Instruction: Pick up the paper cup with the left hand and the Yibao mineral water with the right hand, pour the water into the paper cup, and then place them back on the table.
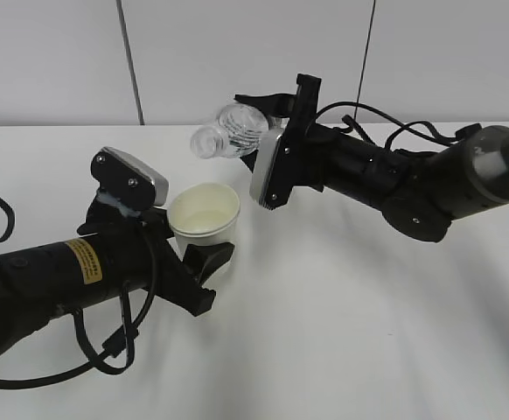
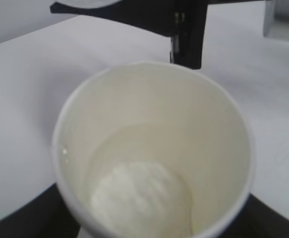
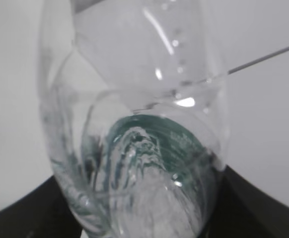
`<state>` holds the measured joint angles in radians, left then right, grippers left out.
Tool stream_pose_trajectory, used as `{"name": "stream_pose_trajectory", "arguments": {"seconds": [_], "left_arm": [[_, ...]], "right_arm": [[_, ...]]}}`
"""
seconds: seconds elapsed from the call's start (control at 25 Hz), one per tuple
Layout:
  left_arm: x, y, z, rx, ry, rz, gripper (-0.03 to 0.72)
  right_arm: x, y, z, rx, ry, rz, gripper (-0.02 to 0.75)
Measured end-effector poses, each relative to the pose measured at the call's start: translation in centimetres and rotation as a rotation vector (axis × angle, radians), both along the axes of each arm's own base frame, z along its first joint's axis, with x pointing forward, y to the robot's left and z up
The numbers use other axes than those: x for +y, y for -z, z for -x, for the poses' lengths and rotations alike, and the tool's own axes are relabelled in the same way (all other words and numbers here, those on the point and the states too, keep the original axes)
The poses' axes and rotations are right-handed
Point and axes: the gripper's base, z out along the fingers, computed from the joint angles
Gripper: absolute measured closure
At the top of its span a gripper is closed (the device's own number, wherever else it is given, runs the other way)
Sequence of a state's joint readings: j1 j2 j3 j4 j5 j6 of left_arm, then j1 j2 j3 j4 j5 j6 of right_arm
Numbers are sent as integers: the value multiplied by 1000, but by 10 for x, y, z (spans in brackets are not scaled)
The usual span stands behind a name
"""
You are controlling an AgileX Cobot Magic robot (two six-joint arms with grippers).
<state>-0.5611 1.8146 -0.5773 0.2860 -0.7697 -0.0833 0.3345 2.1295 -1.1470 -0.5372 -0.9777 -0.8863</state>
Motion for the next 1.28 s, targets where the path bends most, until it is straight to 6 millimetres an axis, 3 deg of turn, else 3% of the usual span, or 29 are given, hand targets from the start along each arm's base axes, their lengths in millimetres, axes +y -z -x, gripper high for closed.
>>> {"name": "stream_pose_trajectory", "arguments": {"seconds": [0.64,0.96,1.28], "left_arm": [[9,-1,-8,-5,-143,13,246],[40,-6,-28,-56,-274,53,246],[69,1,-44,-66,-375,57,246]], "right_arm": [[-9,7,-5,553,126,-572,278],[-25,29,17,741,249,-750,278],[-49,37,47,761,369,-916,278]]}}
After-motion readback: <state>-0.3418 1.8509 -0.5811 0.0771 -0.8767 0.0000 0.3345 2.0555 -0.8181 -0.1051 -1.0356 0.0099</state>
